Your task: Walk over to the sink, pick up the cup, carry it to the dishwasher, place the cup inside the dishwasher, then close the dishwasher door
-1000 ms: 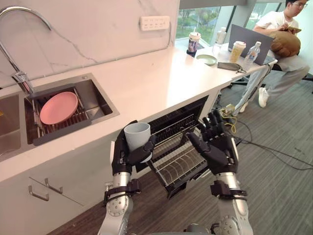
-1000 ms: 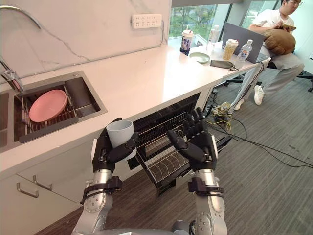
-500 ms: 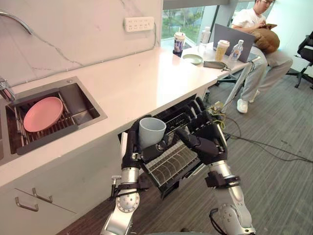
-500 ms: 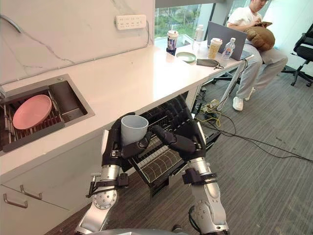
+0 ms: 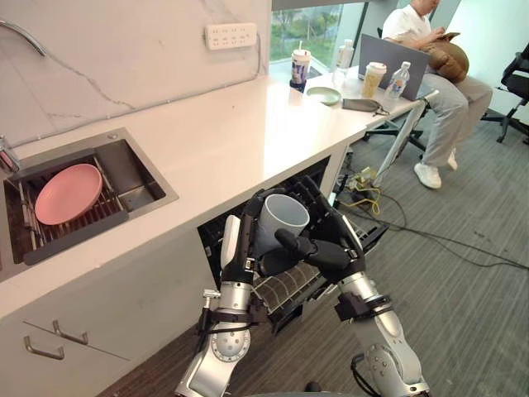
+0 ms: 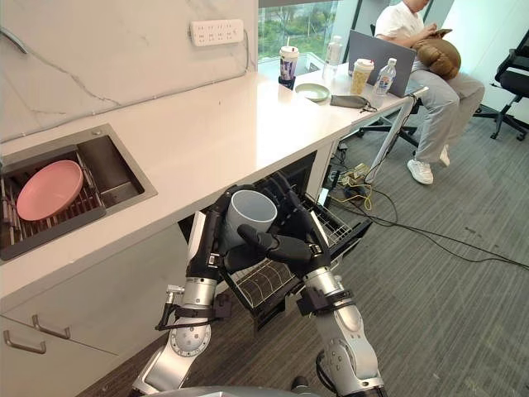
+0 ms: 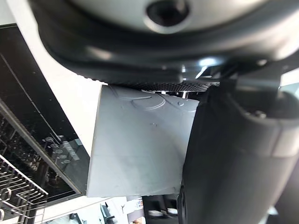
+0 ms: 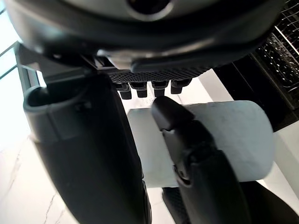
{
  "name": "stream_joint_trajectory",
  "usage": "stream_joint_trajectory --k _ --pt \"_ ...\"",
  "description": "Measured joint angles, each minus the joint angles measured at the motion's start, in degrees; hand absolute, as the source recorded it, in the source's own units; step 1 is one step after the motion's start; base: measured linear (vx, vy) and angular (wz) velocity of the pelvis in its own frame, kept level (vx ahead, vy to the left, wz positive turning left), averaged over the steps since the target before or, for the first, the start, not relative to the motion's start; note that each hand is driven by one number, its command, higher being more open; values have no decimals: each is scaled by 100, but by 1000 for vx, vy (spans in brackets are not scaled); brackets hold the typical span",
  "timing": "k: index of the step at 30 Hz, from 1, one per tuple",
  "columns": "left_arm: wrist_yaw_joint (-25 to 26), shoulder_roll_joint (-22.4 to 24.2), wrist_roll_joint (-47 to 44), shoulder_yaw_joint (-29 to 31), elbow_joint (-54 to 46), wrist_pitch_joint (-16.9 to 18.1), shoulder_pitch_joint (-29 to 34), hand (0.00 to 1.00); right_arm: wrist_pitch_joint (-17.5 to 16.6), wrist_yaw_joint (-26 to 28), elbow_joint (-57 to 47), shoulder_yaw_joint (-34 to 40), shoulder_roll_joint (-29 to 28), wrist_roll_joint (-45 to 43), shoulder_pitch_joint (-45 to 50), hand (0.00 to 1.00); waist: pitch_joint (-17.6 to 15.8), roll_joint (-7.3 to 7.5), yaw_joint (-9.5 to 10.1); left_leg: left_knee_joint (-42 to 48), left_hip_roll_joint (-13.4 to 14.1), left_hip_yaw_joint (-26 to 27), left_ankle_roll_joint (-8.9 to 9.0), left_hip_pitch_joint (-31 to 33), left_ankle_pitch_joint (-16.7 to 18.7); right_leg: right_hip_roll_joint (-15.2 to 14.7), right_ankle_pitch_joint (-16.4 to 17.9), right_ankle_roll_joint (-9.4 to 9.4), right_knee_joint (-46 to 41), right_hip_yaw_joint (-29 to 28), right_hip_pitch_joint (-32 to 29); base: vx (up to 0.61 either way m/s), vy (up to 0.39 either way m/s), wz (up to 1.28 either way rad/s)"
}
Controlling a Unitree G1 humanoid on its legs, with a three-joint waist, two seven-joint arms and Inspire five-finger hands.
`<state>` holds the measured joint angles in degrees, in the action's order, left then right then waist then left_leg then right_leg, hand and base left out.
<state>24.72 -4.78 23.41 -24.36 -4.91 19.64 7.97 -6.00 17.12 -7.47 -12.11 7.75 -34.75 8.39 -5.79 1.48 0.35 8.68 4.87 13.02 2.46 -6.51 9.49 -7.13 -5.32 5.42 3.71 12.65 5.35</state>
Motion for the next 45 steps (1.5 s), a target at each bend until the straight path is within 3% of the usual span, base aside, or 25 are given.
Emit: stream_joint_trajectory --k 13,27,38,39,45 --pt "99 -100 258 -9 -109 187 -36 0 202 -2 -32 2 8 6 -108 100 11 -8 -40 -67 -23 -85 -5 10 -72 -5 -45 -13 94 86 50 -31 -16 3" --pt "-287 -160 243 -104 -155 275 -32 0 211 -20 -99 56 16 -248 -116 100 170 -83 -122 -176 -57 -199 -1 137 -185 -23 -57 -16 105 183 -44 -27 -15 4" --pt "-289 -369 247 -119 -154 336 64 0 737 249 -98 46 108 -453 -118 100 210 -79 -127 -228 -75 -167 -4 108 -219 -37 -79 -24 107 173 -61 -34 -7 -1" --pt "-289 -397 248 -122 -154 336 64 0 782 263 -98 45 129 -452 -123 0 213 -76 -127 -230 -75 -168 -4 111 -219 -37 -80 -23 108 174 -64 0 0 0" --pt "-234 -504 248 -140 -148 330 64 0 868 291 -98 -15 301 -439 -150 0 227 -71 -127 -234 -85 -173 -9 149 -223 -46 -89 -17 109 179 -92 0 0 0"
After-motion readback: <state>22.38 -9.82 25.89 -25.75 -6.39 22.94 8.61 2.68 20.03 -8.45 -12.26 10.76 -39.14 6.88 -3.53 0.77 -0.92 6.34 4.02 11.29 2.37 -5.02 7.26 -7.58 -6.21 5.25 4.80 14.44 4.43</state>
